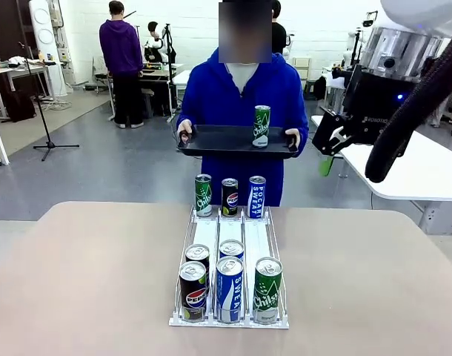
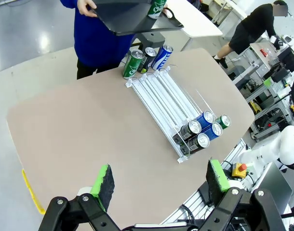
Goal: Retrieve and hand over the desired beverage to the person.
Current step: Place the picked can on the Handle tray extended by the person.
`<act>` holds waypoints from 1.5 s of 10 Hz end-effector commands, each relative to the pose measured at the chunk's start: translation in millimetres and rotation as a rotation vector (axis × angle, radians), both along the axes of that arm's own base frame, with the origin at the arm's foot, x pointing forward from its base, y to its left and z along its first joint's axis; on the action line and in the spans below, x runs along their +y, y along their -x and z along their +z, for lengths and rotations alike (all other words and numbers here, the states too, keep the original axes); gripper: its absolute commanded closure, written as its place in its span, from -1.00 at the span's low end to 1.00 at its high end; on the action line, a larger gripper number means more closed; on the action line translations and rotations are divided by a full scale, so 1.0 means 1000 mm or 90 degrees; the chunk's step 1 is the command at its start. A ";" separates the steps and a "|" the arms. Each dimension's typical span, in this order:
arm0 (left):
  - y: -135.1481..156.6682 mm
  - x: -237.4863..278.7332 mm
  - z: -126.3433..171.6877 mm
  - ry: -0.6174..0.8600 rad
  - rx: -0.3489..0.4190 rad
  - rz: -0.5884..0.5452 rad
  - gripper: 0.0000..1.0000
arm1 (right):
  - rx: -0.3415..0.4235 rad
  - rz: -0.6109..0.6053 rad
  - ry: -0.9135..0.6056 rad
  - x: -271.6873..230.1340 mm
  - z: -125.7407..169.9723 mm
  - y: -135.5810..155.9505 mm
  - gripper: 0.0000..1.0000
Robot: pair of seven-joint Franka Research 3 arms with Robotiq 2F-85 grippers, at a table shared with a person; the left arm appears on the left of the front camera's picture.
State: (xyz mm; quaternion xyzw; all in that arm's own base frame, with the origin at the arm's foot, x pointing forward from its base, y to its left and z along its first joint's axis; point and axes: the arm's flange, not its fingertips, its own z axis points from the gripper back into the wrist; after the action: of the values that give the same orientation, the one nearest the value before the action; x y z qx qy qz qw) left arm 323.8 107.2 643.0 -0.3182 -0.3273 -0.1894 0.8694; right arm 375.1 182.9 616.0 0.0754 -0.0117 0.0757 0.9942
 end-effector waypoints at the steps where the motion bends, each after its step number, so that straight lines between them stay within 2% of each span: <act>1: 0.000 0.002 0.000 0.004 -0.013 -0.010 -1.00 | -0.031 0.010 0.016 0.004 0.008 0.014 -1.00; 7: 0.000 0.002 0.000 0.004 -0.013 -0.010 -1.00 | -0.031 0.010 0.016 0.004 0.008 0.014 -1.00; 8: 0.000 0.002 0.000 0.004 -0.013 -0.010 -1.00 | -0.029 0.011 0.006 0.008 0.016 0.015 -1.00; 10: 0.000 0.002 0.000 0.004 -0.013 -0.010 -1.00 | -0.139 0.105 -0.031 -0.049 0.006 0.043 -1.00; 12: 0.000 0.002 0.000 0.004 -0.013 -0.010 -1.00 | -0.220 0.181 -0.093 -0.126 0.007 0.064 -1.00; 15: 0.000 0.002 0.000 0.004 -0.013 -0.010 -1.00 | -0.313 0.134 -0.232 -0.219 0.014 0.081 -1.00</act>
State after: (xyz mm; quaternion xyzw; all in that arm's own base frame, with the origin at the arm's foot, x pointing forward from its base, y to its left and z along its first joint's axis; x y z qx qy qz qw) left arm 323.7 107.7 643.2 -0.3179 -0.3276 -0.1889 0.8694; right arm 294.1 -30.1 636.0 0.1815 -0.2394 0.1888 0.9349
